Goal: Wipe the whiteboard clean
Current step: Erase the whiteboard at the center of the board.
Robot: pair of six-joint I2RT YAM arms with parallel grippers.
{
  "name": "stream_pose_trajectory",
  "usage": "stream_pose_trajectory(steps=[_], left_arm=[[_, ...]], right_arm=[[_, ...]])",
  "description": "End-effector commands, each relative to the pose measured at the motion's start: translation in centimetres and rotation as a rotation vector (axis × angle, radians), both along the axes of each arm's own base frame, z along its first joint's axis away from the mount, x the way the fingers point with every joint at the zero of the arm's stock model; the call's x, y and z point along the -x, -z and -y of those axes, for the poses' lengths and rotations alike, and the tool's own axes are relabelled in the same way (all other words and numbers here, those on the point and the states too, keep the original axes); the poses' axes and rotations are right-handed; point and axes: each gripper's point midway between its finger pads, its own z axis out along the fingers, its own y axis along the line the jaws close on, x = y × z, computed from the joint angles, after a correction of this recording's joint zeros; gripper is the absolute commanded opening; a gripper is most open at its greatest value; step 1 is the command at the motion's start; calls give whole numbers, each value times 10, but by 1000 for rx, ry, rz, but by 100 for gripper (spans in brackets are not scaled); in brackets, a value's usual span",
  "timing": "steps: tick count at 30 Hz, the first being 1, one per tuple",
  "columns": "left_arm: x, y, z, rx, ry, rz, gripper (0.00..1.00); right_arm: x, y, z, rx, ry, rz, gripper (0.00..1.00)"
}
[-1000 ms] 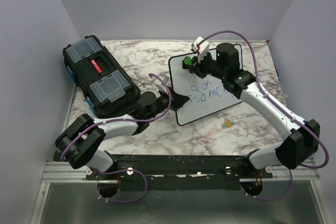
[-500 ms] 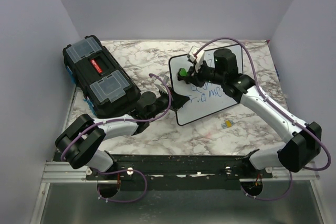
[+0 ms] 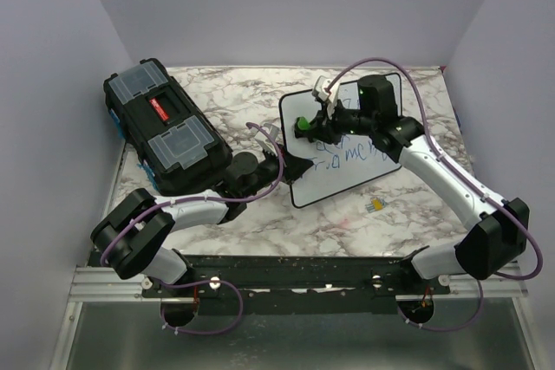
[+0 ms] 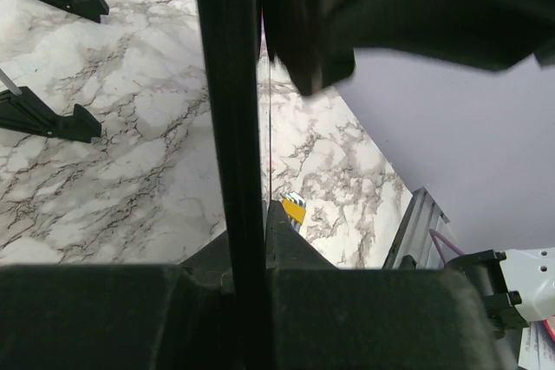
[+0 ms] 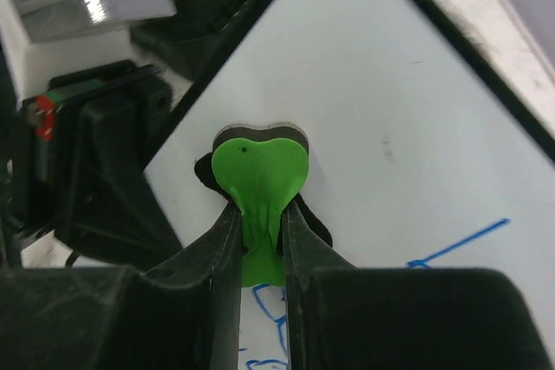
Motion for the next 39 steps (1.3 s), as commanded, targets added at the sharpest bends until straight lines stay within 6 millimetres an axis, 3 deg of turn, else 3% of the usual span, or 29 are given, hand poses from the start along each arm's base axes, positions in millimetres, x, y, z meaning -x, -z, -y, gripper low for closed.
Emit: stream_pose_trajectory(steps=[1, 6, 12, 18, 21, 23, 26, 30, 33, 39], left_arm=[[8, -54, 5, 121, 43, 170, 0], [8, -54, 5, 119, 44, 175, 0], [10, -53, 4, 115, 47, 177, 0], [10, -54, 4, 114, 49, 182, 0], [10, -54, 4, 113, 48, 184, 0], [10, -55, 4, 113, 49, 187, 0], [10, -57, 4, 114, 52, 193, 0], [10, -58, 4, 111, 51, 196, 0], [10, -58, 4, 111, 52, 196, 0], [11, -57, 4, 113, 53, 197, 0]], right_arm=[[49, 24, -3, 60, -232, -66, 1], [32, 39, 21, 137, -47, -49, 1], [-12, 10, 39, 83, 166, 26, 1], [-38, -13, 26, 35, 181, 65, 1], [-37, -25, 15, 4, 130, 61, 1], [-26, -22, 6, 5, 58, 24, 1], [6, 6, -8, 84, -78, -51, 1], [27, 40, 2, 150, -82, -96, 1], [26, 44, 18, 168, 3, -70, 1], [-5, 21, 49, 110, 167, -10, 1]])
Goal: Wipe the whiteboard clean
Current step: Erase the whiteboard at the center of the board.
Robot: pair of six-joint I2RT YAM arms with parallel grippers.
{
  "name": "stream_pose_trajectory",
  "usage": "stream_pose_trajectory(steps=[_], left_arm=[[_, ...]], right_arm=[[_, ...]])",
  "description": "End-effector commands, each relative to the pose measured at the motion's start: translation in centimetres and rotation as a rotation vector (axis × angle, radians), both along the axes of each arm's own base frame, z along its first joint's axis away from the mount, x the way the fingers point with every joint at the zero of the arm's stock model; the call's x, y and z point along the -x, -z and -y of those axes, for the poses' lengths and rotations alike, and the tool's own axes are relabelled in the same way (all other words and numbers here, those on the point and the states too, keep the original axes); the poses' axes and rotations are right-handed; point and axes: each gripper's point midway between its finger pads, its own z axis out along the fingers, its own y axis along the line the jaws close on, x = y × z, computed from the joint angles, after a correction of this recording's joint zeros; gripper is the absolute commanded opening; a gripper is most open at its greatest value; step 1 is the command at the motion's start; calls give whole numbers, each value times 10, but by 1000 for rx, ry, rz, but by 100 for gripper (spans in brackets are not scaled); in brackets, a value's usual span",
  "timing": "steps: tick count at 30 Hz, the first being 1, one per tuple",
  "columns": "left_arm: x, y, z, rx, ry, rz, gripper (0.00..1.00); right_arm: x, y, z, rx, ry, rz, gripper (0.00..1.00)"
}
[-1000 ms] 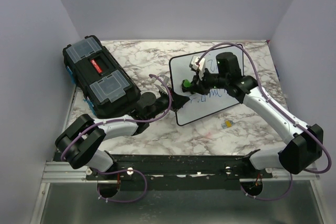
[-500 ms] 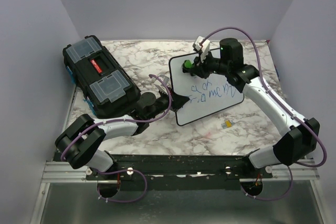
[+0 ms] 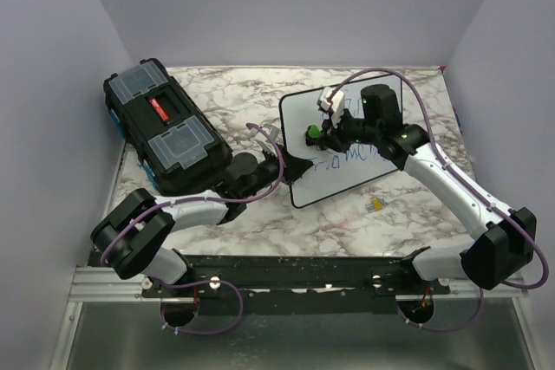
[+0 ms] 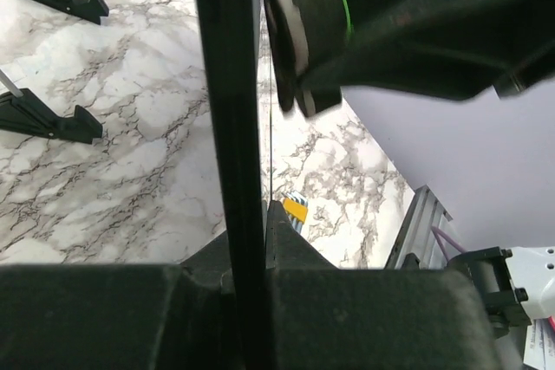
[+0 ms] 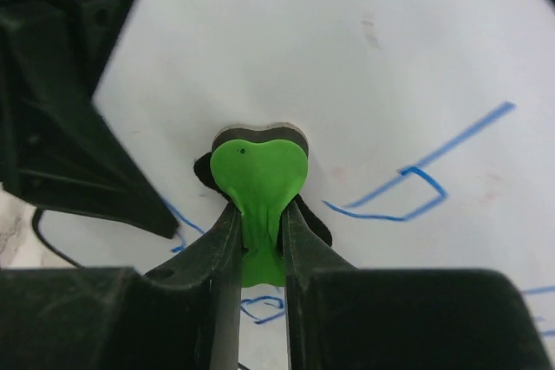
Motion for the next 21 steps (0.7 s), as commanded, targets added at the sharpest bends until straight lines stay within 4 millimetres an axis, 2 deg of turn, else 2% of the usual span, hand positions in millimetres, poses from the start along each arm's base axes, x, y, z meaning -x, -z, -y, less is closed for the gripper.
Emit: stream_pose_trajectory(steps=[1, 5, 8, 10, 12, 14, 16, 19, 21], left_arm=[[10, -58, 5, 117, 51, 187, 0], [10, -57, 4, 118, 50, 183, 0], [11, -56, 4, 122, 49, 178, 0], [10, -57, 4, 125, 49, 178, 0], [10, -58, 4, 129, 48, 178, 0], [10, -59, 4, 131, 47, 180, 0], [11, -59, 3, 131, 47, 180, 0], [11, -58, 3, 128, 45, 179, 0], [11, -58, 3, 128, 44, 180, 0]], right_arm=[[-31, -19, 30, -27, 160, 50, 1], [-52, -43, 29, -67, 193, 113, 1], [-63, -61, 18, -106, 167, 137, 1], [-60, -64, 5, -134, 102, 112, 1], [-46, -56, -10, -151, 18, 61, 1], [-29, -40, -22, -130, -50, 27, 1], [-8, -25, -27, -108, -125, 3, 1], [14, -8, -20, -71, -179, -29, 1], [17, 0, -12, -45, -147, -40, 1]])
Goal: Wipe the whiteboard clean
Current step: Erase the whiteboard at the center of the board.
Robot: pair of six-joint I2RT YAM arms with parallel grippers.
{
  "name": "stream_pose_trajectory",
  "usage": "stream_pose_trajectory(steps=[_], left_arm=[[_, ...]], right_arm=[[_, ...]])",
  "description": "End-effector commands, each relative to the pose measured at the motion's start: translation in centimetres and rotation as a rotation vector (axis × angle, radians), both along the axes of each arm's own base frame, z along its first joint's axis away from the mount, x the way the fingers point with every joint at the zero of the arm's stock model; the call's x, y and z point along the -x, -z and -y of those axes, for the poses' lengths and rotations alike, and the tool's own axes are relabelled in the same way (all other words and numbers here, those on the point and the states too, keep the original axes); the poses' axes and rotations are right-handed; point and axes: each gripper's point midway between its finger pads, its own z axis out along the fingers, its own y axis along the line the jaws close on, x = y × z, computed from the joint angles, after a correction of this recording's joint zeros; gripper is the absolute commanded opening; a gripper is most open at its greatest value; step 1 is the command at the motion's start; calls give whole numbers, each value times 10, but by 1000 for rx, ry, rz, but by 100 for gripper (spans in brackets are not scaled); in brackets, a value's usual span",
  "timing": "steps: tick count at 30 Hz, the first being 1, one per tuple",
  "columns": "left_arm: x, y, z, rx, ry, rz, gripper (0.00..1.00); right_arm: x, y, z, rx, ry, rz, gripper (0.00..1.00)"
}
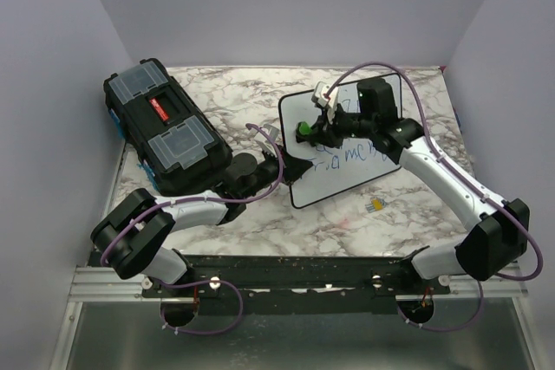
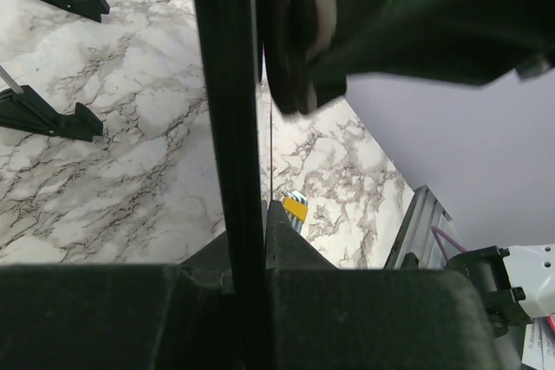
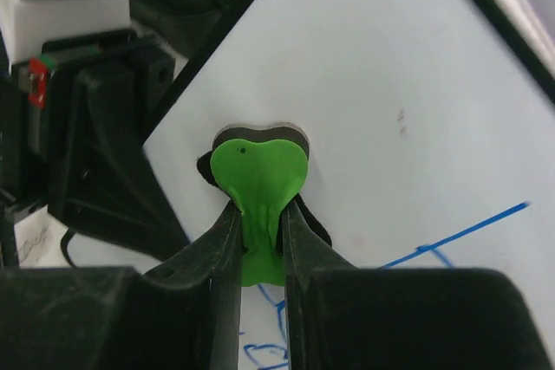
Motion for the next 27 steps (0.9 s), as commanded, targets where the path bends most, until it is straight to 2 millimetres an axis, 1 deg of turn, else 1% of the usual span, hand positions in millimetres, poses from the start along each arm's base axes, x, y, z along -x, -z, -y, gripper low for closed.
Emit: stream_pose_trajectory(steps=[1, 2, 4, 8, 11, 15, 17, 18, 21, 23, 25, 27], left_arm=[[10, -59, 4, 129, 42, 178, 0], [10, -58, 4, 131, 43, 177, 0], [10, -58, 4, 133, 47, 176, 0], [10, -58, 3, 131, 45, 175, 0], [11, -58, 3, 129, 46, 175, 0], [10, -57, 3, 130, 43, 173, 0], [10, -58, 4, 132, 44, 173, 0], [10, -58, 3, 133, 43, 174, 0], [10, -59, 3, 132, 41, 178, 0], [11, -59, 2, 130, 42, 180, 0], [10, -59, 2, 127, 41, 180, 0], [11, -58, 2, 126, 42, 181, 0]], right_arm=[[29, 27, 13, 65, -26, -67, 1], [26, 29, 18, 73, 2, -63, 1], [15, 25, 30, 47, 61, -60, 1], [-13, 8, 49, 4, 163, -39, 1], [-30, -9, 47, -25, 197, 1, 1], [-47, -29, 37, -71, 194, 23, 1], [-47, -34, 28, -91, 158, 1, 1], [-42, -34, 23, -94, 132, -16, 1], [-20, -21, 5, -64, 48, -44, 1], [-2, -8, 0, -45, -7, -67, 1], [8, 6, 4, -23, -14, -88, 1], [6, 14, 16, 8, 53, -77, 1]])
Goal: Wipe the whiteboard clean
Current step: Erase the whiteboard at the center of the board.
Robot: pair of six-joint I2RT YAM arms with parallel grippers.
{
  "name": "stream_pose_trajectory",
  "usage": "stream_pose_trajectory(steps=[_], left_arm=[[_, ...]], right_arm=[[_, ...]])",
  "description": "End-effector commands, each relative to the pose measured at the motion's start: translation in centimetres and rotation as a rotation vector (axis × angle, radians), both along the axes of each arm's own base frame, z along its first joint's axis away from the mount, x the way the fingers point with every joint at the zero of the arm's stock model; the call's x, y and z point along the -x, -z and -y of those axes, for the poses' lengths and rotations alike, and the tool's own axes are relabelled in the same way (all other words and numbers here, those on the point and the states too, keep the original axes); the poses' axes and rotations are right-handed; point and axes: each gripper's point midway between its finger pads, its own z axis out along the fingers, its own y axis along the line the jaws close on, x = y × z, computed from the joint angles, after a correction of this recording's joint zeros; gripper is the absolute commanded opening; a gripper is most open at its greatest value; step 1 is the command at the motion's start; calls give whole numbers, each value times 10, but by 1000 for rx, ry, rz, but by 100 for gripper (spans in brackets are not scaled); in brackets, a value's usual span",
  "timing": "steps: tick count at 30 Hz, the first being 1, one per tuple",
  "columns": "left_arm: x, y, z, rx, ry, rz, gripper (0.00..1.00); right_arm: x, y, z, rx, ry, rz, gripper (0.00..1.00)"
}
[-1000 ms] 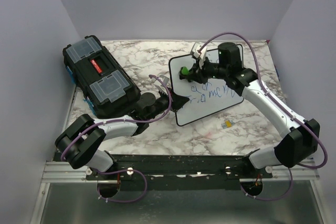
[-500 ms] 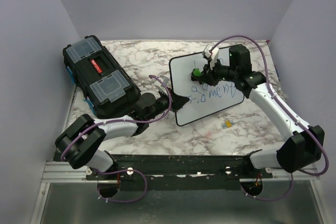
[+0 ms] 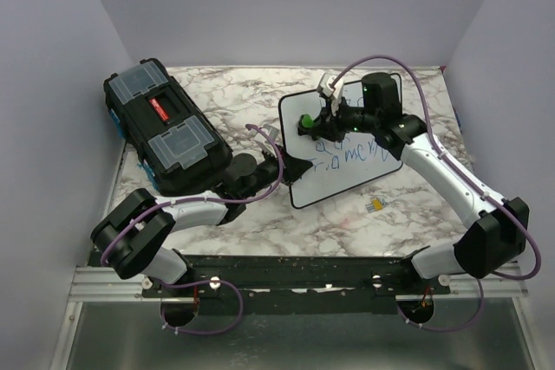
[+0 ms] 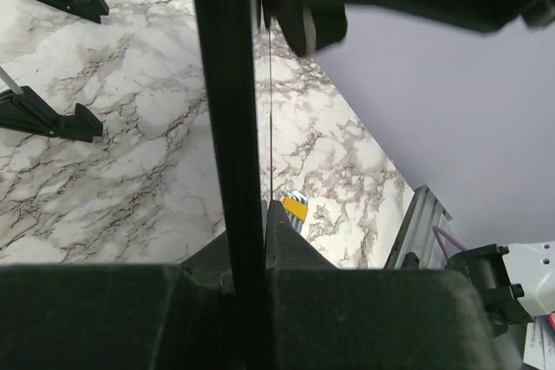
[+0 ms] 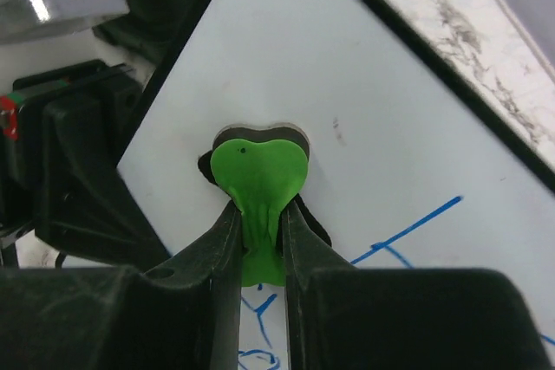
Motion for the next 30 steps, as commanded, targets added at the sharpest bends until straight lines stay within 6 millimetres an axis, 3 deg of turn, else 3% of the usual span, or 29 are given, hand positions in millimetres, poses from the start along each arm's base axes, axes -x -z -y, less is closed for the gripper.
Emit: stream_pose_trajectory(steps=[1, 6, 11, 13, 16, 21, 26, 28, 30], left_arm=[[10, -57, 2, 121, 40, 174, 0], [10, -56, 4, 118, 45, 172, 0], [9, -58, 4, 121, 45, 172, 0], [9, -58, 4, 122, 42, 173, 0], [8, -61, 4, 124, 40, 177, 0], [8, -61, 4, 124, 41, 177, 0], [9, -60, 4, 123, 43, 176, 0], [9, -60, 4, 124, 41, 176, 0], [9, -59, 3, 124, 40, 175, 0]], right_arm=[[16, 24, 18, 59, 40, -34, 1], [-21, -2, 60, -11, 219, 3, 1], [-48, -35, 59, -59, 257, 54, 1], [-53, -37, 52, -73, 235, 42, 1], [-47, -29, 37, -84, 164, -10, 1], [-13, 3, 9, -8, 47, -48, 1], [20, 30, 6, 70, -33, -64, 1], [12, 33, 17, 91, 56, -55, 1], [-11, 30, 36, 94, 199, -31, 1]])
